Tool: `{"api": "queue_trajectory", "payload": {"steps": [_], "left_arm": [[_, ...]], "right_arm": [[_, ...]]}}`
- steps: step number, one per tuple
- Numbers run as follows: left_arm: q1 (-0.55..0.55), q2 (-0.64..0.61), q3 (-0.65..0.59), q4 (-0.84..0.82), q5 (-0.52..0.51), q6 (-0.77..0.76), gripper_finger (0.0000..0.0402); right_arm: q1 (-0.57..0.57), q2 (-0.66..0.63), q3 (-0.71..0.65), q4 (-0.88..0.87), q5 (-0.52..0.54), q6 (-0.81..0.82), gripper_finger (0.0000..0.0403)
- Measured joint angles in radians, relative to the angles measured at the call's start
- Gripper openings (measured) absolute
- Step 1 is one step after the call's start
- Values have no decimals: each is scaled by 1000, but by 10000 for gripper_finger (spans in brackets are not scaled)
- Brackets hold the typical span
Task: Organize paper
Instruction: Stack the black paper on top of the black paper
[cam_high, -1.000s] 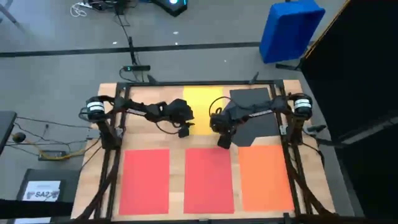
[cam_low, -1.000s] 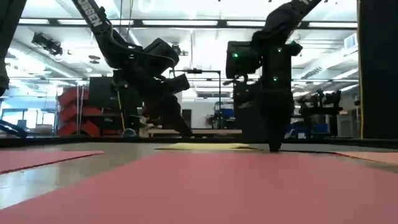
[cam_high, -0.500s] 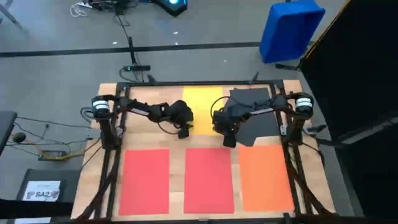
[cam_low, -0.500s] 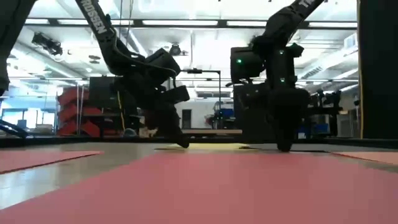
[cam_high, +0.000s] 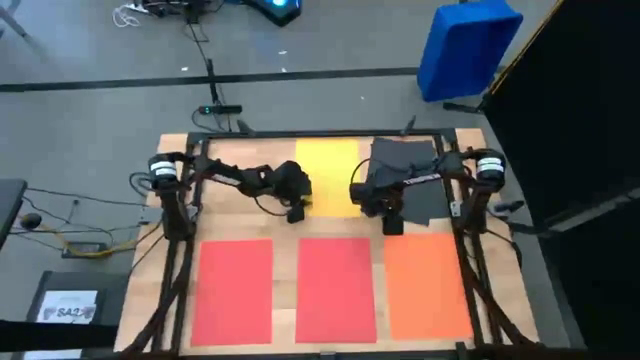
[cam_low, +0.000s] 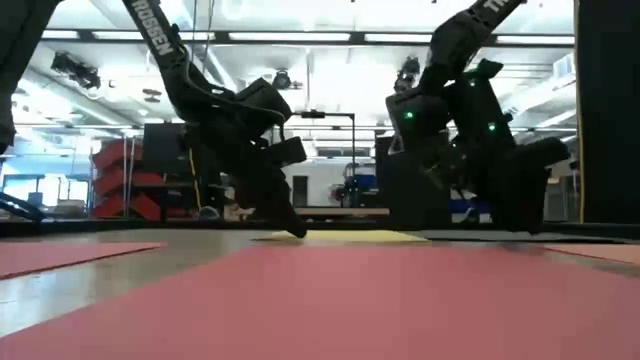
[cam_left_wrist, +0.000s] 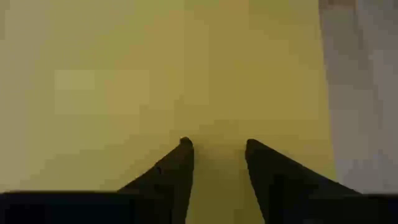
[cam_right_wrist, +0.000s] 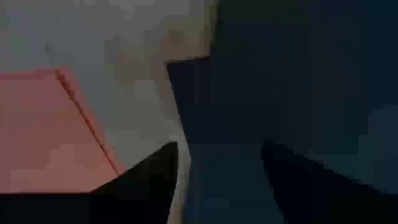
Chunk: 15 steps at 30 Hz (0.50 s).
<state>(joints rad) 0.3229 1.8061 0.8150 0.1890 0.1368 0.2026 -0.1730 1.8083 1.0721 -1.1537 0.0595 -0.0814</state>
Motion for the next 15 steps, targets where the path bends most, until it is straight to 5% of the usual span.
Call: {"api": "queue_trajectory", "payload": {"steps": [5, 15], "left_arm": [[0, 0, 0, 0, 0, 0, 131], [0, 0, 0, -1, 16, 0, 131]], "right_arm": [[-6, -43, 0, 65, -15, 18, 206], [-159, -111, 3, 540, -143, 13, 191]]}}
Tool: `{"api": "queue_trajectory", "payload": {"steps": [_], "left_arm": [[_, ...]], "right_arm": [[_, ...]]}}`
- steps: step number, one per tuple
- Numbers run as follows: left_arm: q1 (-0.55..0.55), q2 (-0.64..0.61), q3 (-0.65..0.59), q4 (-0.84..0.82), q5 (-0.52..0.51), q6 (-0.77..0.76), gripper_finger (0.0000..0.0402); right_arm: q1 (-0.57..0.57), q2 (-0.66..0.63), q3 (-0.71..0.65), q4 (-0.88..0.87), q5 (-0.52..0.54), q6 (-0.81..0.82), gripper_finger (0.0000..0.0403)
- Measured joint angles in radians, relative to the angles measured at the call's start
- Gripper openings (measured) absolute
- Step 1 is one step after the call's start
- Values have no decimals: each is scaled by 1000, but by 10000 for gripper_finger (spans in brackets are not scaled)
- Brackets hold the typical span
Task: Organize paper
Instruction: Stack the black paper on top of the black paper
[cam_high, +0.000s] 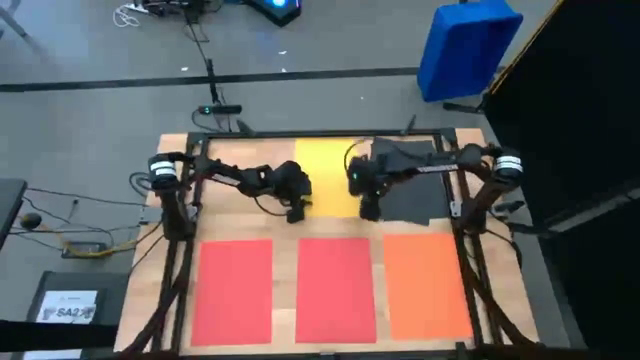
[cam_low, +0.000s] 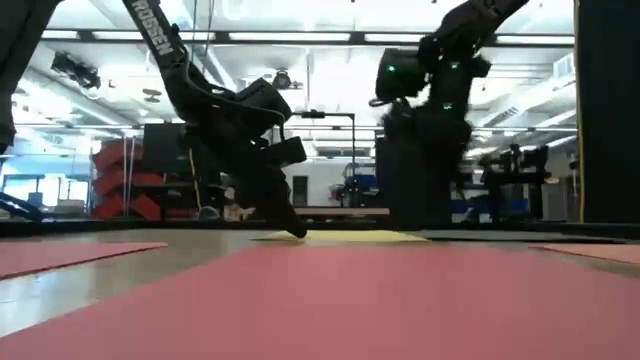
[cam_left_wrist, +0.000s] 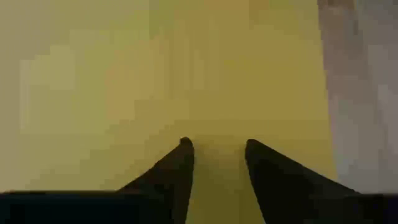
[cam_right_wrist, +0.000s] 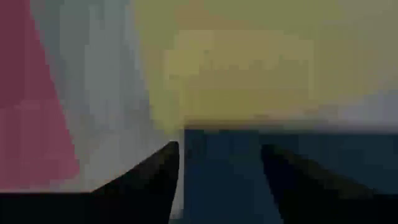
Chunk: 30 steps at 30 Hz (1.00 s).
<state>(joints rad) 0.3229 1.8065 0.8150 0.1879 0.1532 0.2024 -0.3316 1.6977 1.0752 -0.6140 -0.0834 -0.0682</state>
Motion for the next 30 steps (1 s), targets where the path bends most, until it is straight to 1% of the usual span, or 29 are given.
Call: {"api": "queue_trajectory", "payload": {"steps": [5, 9, 13, 21, 27, 30], "left_arm": [[0, 0, 0, -2, 16, -2, 131], [0, 0, 3, -24, 17, -3, 131], [10, -5, 5, -94, 21, -4, 131], [19, -4, 4, -121, 17, -12, 131], [19, -3, 3, -120, 14, -23, 131], [19, -3, 3, -119, 13, -24, 131]], "right_arm": [[-70, 66, -1, 66, 10, -75, 165], [-105, 79, -1, 62, 22, -118, 144], [-124, 79, -1, 53, 31, -148, 126], [-115, 83, -1, 48, 30, -188, 108], [-85, 84, -33, 59, 28, -188, 77], [-73, 84, -51, 60, 27, -188, 73]]}}
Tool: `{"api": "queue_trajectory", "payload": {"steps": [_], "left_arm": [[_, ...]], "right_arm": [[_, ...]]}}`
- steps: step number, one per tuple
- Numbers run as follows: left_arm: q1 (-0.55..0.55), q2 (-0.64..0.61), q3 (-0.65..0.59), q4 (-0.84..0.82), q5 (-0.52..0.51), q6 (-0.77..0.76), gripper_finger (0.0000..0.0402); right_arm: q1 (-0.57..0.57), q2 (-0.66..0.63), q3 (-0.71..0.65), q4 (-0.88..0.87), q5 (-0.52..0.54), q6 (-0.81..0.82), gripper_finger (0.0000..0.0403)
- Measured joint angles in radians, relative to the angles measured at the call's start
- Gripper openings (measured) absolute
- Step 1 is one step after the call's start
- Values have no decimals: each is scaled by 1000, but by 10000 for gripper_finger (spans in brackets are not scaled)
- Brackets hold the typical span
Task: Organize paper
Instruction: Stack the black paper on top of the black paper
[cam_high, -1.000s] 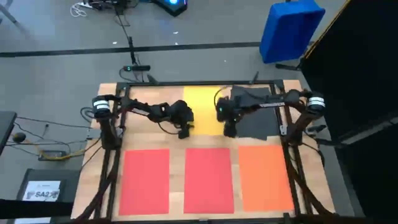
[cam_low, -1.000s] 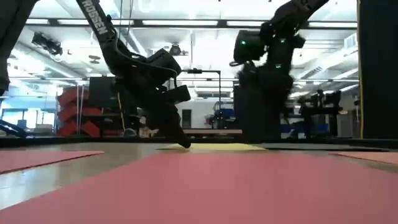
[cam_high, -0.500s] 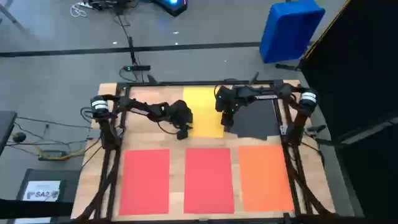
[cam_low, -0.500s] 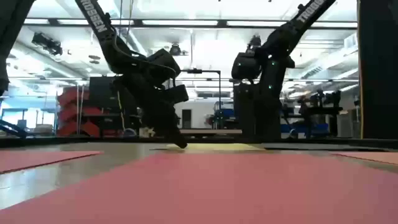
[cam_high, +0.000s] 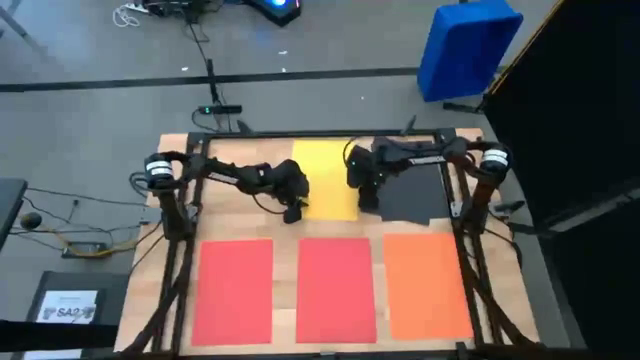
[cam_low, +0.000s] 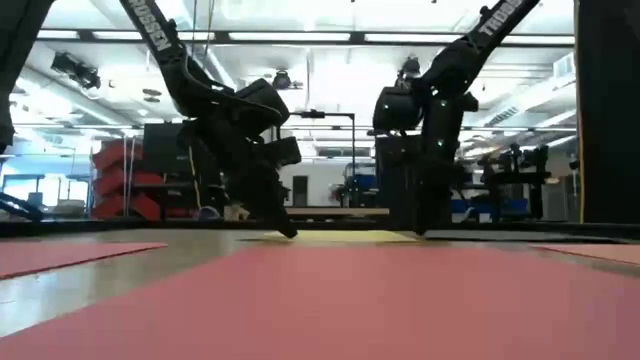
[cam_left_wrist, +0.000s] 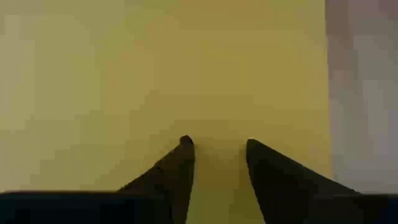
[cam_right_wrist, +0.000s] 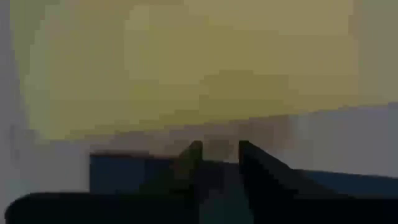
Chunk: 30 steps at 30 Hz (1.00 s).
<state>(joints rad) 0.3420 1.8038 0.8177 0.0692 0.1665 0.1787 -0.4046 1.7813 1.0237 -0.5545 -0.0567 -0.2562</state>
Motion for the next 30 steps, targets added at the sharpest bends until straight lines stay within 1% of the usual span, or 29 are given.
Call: {"api": "queue_trajectory", "payload": {"steps": [3, 16, 30], "left_arm": [[0, 1, 0, 0, 0, 0, 131], [1, 2, -3, 17, 7, -8, 131], [1, 3, -3, 17, 11, -9, 131]], "right_arm": [[4, -2, -8, -11, 0, 0, 72], [6, -5, -9, -168, 10, -10, 72], [16, -3, -11, -239, 17, -35, 72]]}}
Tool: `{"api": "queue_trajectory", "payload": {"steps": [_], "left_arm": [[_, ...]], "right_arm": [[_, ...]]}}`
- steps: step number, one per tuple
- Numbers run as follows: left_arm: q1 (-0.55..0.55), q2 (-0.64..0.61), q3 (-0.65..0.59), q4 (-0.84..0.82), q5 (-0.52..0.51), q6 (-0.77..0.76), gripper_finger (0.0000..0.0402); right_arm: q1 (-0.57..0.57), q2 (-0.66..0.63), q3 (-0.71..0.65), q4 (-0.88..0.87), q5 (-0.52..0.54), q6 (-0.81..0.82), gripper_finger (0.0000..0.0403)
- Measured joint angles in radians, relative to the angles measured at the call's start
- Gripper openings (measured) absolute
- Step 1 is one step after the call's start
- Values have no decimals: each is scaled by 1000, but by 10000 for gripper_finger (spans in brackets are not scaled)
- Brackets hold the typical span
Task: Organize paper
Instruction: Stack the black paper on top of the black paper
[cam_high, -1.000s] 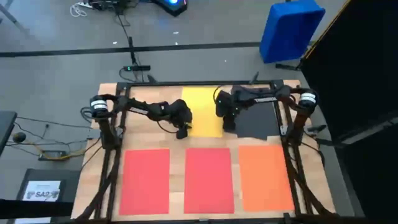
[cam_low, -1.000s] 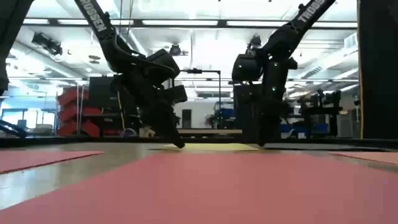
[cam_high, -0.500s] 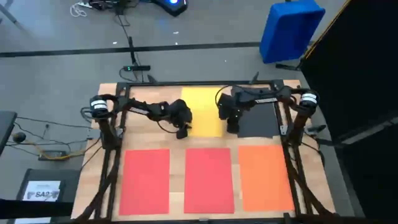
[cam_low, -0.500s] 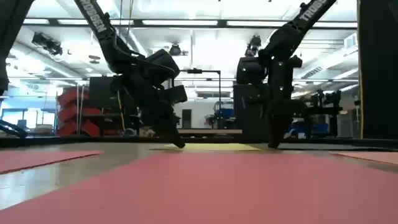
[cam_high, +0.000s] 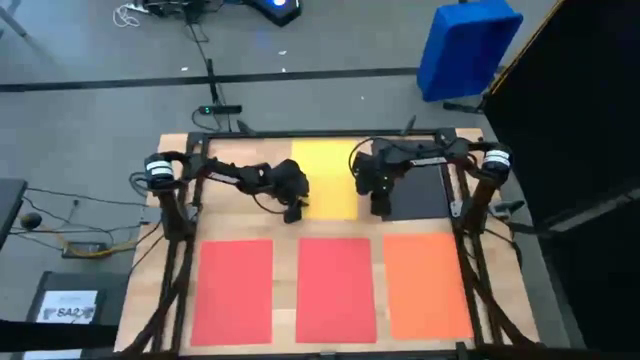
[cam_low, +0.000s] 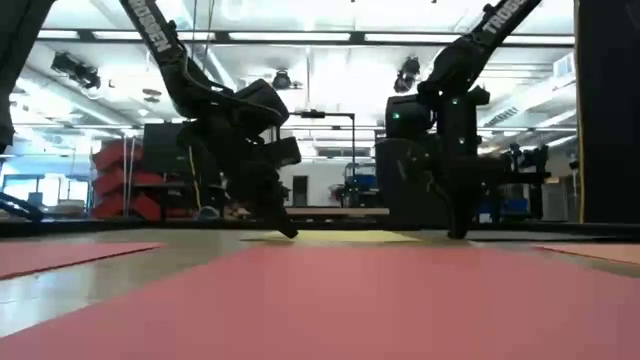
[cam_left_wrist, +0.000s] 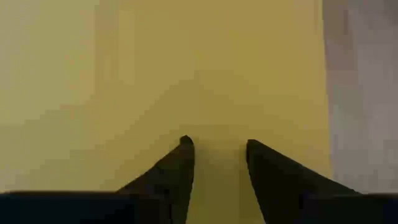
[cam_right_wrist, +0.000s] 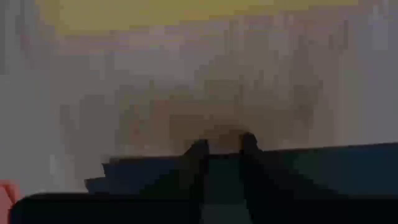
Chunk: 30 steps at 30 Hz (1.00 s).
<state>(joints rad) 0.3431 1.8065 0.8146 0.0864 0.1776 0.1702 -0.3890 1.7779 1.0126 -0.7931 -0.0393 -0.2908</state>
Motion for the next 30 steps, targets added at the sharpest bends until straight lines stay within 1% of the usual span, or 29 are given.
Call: {"api": "queue_trajectory", "payload": {"steps": [8, 12, 16, 19, 22, 26, 30], "left_arm": [[0, 0, 0, 6, 1, 0, 131], [0, 0, 0, 8, 2, -1, 131], [0, 0, 0, 12, 2, -3, 131], [0, 0, 0, 15, 2, -12, 131], [0, 0, 0, 21, 3, -18, 131], [0, 0, 0, 27, 4, -19, 131], [0, 0, 0, 28, 3, -20, 131]], "right_arm": [[43, 2, 3, -38, 10, 5, 72], [45, 5, 45, -65, -7, 46, 72], [47, -12, 98, -62, -21, 48, 73], [46, -21, 111, -79, -17, 46, 73], [46, -62, 114, -106, -18, 50, 73], [56, -121, 113, -195, -34, 88, 73], [101, -216, 53, -196, -52, 130, 72]]}}
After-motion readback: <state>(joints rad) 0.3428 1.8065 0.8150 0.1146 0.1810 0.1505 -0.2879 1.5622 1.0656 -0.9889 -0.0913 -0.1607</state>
